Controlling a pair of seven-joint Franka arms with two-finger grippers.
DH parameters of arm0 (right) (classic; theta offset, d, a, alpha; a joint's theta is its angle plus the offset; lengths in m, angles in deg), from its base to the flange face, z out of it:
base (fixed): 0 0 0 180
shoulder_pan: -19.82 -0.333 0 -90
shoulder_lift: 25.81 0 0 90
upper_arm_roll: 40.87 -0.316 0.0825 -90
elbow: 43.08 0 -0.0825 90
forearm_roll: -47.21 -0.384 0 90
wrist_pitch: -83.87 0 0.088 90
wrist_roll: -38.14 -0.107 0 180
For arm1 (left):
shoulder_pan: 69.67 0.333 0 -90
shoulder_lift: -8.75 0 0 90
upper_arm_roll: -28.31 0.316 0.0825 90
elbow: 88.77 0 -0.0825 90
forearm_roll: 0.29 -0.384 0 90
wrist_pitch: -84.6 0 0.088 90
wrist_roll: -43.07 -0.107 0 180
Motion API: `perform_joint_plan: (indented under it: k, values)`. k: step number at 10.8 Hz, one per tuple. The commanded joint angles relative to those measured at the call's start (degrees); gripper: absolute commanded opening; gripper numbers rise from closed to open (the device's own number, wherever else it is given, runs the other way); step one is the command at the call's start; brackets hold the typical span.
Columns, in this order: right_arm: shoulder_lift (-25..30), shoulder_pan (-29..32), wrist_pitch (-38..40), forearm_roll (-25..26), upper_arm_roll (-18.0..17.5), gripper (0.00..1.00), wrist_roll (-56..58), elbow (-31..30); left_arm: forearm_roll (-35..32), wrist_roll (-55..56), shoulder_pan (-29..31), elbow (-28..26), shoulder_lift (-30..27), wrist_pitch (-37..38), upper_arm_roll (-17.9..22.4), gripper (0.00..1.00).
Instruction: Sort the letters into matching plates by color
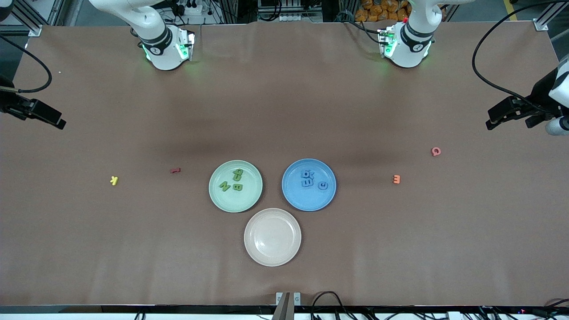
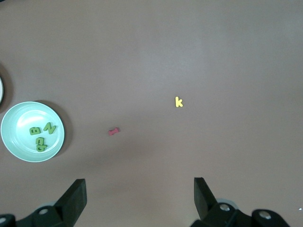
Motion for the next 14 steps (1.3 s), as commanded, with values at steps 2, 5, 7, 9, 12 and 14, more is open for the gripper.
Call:
perform_joint_plan:
  k: [2, 5, 7, 9, 12, 14]
  values:
    - [1.0, 0.1, -2.0, 2.6, -0.4, 1.00, 1.1, -1.7, 1.5, -1.6, 0.3, 0.8, 0.2, 0.1, 0.2, 1.00]
    - [0.7, 0.1, -2.7, 2.4, -0.5, 1.00, 1.2, -1.6, 1.5, -1.6, 0.2, 0.8, 0.2, 0.1, 0.2, 1.00]
    - [0.6, 0.2, -4.2, 1.6, -0.5, 1.00, 1.0, -1.7, 1.5, -1.6, 0.2, 0.8, 0.2, 0.1, 0.2, 1.00]
    - [0.6, 0.5, -4.9, -0.7, -0.5, 1.00, 1.1, -1.8, 1.5, -1.6, 0.2, 0.8, 0.2, 0.1, 0.2, 1.00]
    - [0.5, 0.4, -5.4, -0.8, -0.5, 1.00, 1.1, -1.8, 1.5, -1.6, 0.1, 0.8, 0.2, 0.1, 0.1, 1.00]
    - [0.3, -0.1, -5.5, -0.8, -0.5, 1.00, 1.0, -1.7, 1.5, -1.6, 0.0, 0.8, 0.1, 0.1, 0.1, 1.00]
